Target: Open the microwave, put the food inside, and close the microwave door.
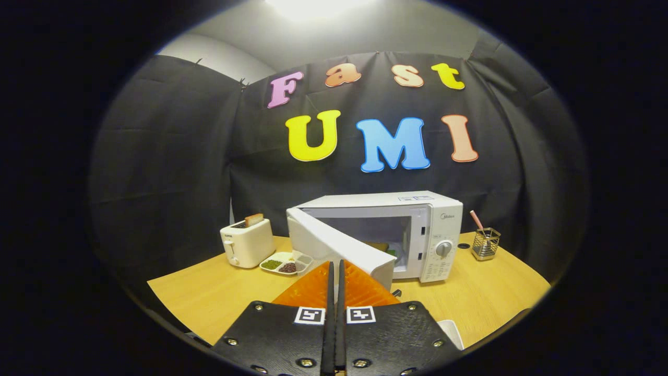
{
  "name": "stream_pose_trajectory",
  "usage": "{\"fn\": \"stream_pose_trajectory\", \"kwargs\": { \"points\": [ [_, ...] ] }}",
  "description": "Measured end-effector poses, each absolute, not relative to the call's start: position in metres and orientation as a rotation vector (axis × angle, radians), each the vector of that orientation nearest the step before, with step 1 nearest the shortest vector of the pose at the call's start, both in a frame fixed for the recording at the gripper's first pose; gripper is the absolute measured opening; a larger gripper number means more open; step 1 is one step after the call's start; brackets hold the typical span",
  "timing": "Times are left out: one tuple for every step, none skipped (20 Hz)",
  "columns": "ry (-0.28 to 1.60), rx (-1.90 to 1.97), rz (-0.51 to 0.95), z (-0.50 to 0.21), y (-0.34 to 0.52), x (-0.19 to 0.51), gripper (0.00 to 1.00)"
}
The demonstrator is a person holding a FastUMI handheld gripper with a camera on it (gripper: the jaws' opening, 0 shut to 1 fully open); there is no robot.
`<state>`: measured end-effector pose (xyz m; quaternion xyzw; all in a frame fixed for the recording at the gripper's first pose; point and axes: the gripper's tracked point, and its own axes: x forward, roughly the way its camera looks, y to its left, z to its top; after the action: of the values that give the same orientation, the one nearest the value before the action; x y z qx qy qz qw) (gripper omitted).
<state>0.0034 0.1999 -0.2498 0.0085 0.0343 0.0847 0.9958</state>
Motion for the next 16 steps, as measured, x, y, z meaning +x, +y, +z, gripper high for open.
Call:
{"fn": "stream_pose_trajectory", "kwargs": {
  "points": [
    [0.067, 0.015, 0.153, -0.25, 0.193, 0.007, 0.01],
    [0.071, 0.014, 0.135, -0.251, 0.185, 0.011, 0.01],
    [0.069, 0.014, 0.118, -0.25, 0.178, 0.015, 0.01],
    [0.064, 0.014, 0.105, -0.248, 0.173, 0.019, 0.01],
    [0.059, 0.014, 0.095, -0.247, 0.169, 0.022, 0.01],
    [0.057, 0.009, 0.088, -0.247, 0.165, 0.026, 0.01],
    [0.059, 0.007, 0.076, -0.248, 0.161, 0.03, 0.01],
    [0.062, 0.005, 0.064, -0.25, 0.157, 0.035, 0.01],
    [0.057, 0.007, 0.054, -0.249, 0.153, 0.038, 0.01],
    [0.051, 0.008, 0.045, -0.247, 0.148, 0.043, 0.01],
    [0.046, 0.011, 0.034, -0.246, 0.144, 0.047, 0.01],
    [0.037, 0.018, 0.032, -0.244, 0.141, 0.051, 0.01],
    [0.034, 0.021, 0.032, -0.244, 0.138, 0.057, 0.01],
    [0.037, 0.025, 0.027, -0.245, 0.135, 0.064, 0.01],
    [0.035, 0.024, 0.023, -0.245, 0.132, 0.071, 0.01],
    [0.037, 0.023, 0.013, -0.246, 0.127, 0.078, 0.01]
  ]
}}
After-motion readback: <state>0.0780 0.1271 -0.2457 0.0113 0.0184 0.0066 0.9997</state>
